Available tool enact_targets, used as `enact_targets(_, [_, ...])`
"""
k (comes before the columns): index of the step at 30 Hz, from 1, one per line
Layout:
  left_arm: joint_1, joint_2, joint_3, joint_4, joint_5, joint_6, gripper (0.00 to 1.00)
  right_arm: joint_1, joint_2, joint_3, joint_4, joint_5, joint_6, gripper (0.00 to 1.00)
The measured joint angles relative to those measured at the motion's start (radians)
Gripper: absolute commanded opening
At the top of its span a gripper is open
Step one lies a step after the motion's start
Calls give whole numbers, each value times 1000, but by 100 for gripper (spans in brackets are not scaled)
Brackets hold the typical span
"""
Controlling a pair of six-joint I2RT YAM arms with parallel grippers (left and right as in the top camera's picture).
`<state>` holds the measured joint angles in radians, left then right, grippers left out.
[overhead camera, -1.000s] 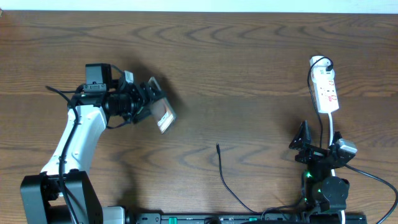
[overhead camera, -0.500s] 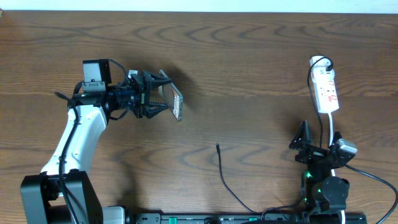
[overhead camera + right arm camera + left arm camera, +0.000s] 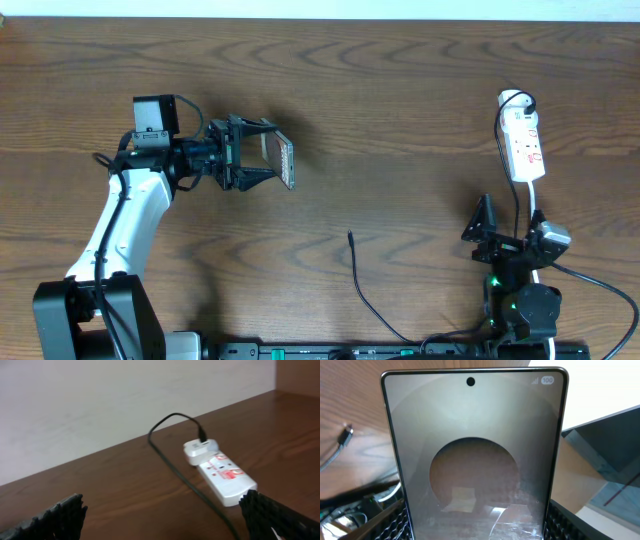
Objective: Plug charger to phone and switch on socket
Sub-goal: 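Lift the phone with the left gripper toward the table center, then raise the right gripper and swing it toward the held phone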
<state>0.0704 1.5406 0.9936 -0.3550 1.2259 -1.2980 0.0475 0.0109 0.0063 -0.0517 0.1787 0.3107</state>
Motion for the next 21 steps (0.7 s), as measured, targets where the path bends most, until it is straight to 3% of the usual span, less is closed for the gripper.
enact_targets(12, [14,0,0,45,21,-38,7,0,28,57,-54,-168,38,99])
enact_targets(16, [14,0,0,47,21,-40,7,0,156,236,-130,-187,42,99])
enact_targets(21, [14,0,0,68,18,-40,7,0,463,557,-244,-283,41,99])
